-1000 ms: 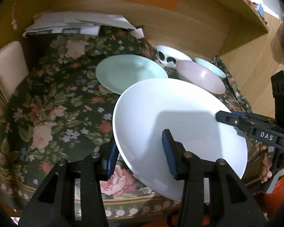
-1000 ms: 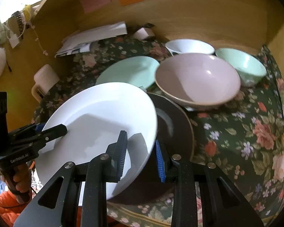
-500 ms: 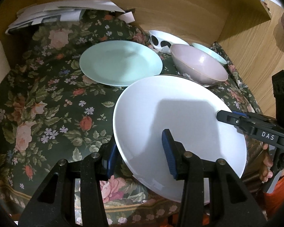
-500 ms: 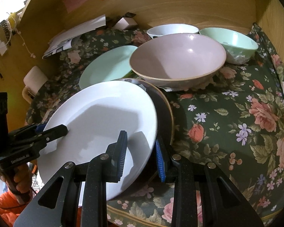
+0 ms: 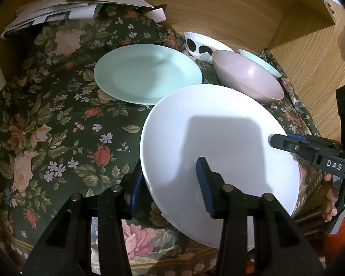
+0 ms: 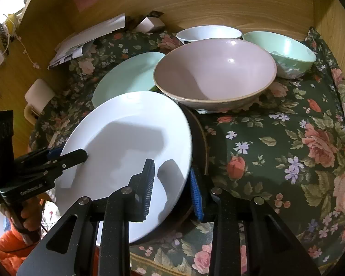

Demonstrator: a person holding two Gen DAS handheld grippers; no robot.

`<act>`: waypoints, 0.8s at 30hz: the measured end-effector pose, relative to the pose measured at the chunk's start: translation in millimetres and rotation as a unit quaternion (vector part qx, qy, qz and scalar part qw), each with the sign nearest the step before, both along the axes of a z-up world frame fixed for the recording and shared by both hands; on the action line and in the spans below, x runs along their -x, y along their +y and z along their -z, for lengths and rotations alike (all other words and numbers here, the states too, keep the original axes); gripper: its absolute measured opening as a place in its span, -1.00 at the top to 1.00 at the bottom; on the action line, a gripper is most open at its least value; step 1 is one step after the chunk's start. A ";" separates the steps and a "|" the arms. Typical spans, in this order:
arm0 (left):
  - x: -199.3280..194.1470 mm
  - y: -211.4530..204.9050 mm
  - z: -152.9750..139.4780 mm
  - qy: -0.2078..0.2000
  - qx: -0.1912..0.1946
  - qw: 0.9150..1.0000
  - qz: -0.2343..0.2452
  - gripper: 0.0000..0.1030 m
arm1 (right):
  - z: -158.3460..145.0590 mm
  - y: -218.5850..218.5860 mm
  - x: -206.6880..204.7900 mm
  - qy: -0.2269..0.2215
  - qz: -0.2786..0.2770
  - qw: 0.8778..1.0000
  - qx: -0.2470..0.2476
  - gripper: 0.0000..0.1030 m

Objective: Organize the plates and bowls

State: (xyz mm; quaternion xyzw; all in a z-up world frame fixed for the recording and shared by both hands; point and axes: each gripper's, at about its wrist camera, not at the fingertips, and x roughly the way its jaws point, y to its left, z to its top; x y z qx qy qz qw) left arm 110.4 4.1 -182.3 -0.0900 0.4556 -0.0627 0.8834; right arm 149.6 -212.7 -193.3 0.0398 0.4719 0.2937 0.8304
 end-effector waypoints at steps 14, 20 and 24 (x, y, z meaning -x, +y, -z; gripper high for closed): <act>-5.1 -7.7 3.2 0.002 -0.019 1.000 0.009 0.14 | -20.9 -8.4 11.1 -0.054 0.018 0.998 0.034 0.17; -0.6 1.7 -10.9 -0.023 -0.035 0.999 -0.010 -0.15 | -34.9 -5.6 12.9 -0.081 0.017 0.996 0.027 -0.07; 5.4 11.2 -29.1 -0.052 -0.045 0.997 -0.026 -0.33 | -47.0 -1.0 10.7 -0.105 0.015 0.994 0.023 -0.17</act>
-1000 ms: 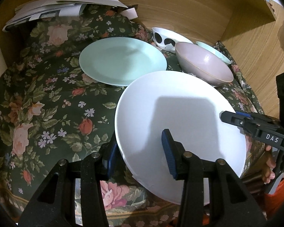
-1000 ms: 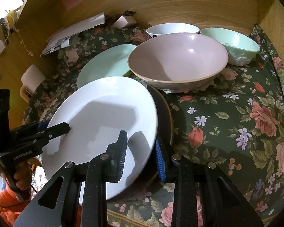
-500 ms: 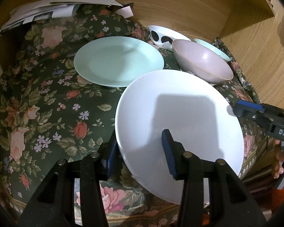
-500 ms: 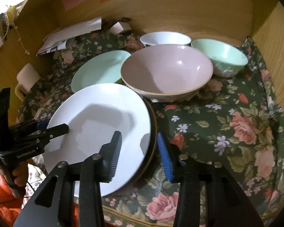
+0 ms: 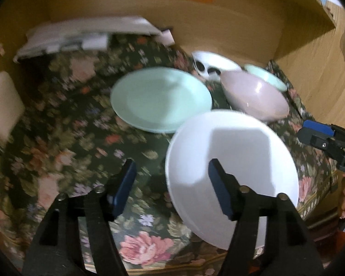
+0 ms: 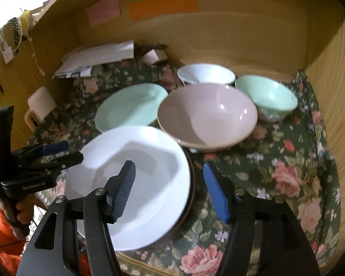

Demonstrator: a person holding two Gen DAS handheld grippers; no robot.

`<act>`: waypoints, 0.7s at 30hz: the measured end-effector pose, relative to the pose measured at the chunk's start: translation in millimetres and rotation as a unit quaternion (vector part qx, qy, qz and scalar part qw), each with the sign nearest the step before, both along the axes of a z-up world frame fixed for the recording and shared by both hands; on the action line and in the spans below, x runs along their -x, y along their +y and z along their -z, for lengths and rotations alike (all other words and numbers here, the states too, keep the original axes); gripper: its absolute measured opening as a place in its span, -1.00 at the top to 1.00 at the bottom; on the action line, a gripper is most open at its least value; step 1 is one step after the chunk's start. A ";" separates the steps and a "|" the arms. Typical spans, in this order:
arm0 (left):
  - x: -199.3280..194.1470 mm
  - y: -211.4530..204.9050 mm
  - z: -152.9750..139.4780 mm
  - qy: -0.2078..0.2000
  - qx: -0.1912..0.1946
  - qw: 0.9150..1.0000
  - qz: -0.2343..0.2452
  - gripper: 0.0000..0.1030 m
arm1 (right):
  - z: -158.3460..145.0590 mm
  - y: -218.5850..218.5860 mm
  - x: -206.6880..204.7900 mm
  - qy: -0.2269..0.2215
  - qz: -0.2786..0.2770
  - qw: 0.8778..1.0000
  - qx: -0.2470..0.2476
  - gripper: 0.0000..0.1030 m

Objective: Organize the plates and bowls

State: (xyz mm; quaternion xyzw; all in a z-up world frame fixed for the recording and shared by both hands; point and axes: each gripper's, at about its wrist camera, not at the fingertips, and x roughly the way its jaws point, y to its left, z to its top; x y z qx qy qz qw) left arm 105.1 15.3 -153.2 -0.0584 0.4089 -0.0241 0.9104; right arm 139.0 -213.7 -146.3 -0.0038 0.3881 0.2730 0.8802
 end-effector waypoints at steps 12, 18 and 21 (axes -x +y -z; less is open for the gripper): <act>8.3 38.6 -59.4 -0.096 -0.019 0.994 -0.056 -0.77 | -31.5 26.7 -26.5 -0.043 -0.022 0.999 -0.024 -0.40; -4.8 63.2 -64.7 -0.094 -0.024 0.992 -0.079 -0.79 | -38.5 50.2 -46.1 -0.056 -0.041 0.997 -0.017 -0.43; -16.8 75.7 -59.5 -0.078 -0.022 0.993 -0.088 -0.79 | -38.1 67.1 -60.9 -0.053 -0.052 0.997 -0.007 -0.44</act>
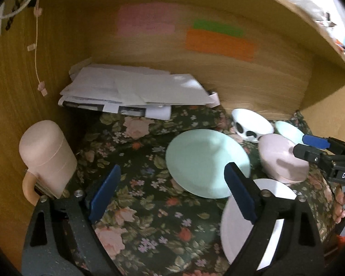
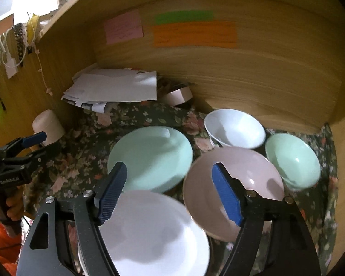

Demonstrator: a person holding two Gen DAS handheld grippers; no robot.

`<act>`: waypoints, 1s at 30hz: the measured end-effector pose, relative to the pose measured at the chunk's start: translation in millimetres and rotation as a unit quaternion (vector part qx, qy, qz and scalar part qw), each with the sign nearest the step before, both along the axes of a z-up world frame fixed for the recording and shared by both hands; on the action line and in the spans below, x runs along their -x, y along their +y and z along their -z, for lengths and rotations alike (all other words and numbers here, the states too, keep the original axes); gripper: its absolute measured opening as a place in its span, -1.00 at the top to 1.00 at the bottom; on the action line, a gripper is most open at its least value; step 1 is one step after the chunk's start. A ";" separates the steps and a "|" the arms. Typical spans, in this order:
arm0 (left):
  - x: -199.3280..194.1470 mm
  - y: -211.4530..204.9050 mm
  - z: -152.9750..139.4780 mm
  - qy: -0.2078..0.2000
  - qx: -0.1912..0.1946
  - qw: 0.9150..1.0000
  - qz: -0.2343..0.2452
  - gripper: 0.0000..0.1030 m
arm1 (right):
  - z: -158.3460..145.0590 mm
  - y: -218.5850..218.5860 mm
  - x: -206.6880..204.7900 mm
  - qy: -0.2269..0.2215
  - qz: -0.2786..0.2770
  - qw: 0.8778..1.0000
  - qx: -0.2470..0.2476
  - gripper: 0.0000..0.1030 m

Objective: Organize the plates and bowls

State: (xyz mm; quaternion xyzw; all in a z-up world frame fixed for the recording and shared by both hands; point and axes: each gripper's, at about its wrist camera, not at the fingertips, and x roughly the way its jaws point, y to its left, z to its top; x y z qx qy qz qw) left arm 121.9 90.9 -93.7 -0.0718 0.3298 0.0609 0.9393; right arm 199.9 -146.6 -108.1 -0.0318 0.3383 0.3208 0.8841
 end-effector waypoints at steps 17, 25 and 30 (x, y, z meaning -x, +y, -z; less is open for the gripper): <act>-63.7 24.1 61.7 0.096 0.012 0.995 0.005 -0.79 | 45.6 65.5 -99.2 0.089 -0.033 0.992 0.084 -0.31; -82.7 24.1 82.6 0.120 0.024 0.992 0.016 -0.60 | 71.8 84.8 -126.8 0.143 -0.051 0.980 0.130 0.23; -92.5 22.2 93.3 0.132 0.035 0.990 0.029 -0.31 | 81.6 88.4 -140.4 0.168 -0.045 0.974 0.146 0.34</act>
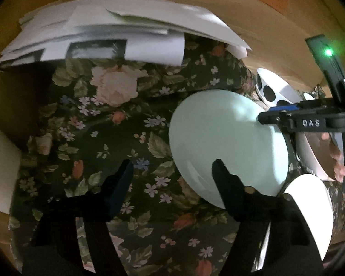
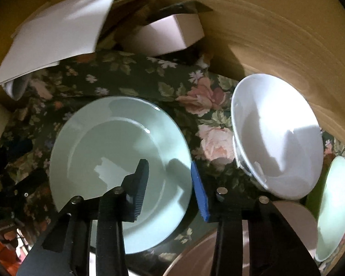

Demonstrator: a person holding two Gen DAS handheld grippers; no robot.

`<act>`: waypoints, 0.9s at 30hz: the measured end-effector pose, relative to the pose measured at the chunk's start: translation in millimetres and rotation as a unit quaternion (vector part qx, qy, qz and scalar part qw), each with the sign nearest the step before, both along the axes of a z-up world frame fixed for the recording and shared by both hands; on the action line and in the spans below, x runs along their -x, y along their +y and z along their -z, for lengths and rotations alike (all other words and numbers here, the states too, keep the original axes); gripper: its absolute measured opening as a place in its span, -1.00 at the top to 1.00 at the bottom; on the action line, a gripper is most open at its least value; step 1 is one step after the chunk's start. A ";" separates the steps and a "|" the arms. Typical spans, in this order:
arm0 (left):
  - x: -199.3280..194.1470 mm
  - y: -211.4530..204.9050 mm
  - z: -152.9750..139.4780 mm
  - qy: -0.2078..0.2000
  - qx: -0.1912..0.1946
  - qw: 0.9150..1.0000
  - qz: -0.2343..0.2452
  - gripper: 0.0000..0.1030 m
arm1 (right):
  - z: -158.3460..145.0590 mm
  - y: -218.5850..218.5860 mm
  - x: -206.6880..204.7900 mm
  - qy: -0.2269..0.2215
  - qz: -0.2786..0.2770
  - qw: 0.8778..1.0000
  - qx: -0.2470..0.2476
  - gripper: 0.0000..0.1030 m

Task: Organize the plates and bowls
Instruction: 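Grip the mint green plate rim with the left tool and lift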

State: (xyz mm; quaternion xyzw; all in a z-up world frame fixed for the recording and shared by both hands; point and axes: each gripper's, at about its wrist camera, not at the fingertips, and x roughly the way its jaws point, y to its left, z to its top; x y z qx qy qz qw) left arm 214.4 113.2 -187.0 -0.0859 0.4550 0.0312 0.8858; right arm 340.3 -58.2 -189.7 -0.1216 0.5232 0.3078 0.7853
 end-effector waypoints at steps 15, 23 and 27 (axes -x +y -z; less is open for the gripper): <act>-5.0 6.2 16.8 0.030 0.032 0.999 0.003 -0.11 | 4.3 24.8 9.0 0.036 -0.020 0.999 0.011 0.49; 12.0 25.9 25.3 0.034 0.030 0.999 -0.016 -0.02 | 4.0 38.5 36.5 0.049 -0.040 0.998 -0.018 0.49; 13.0 25.5 26.7 0.031 0.026 0.999 -0.012 0.05 | 10.4 50.0 50.0 0.055 -0.050 0.997 -0.027 0.43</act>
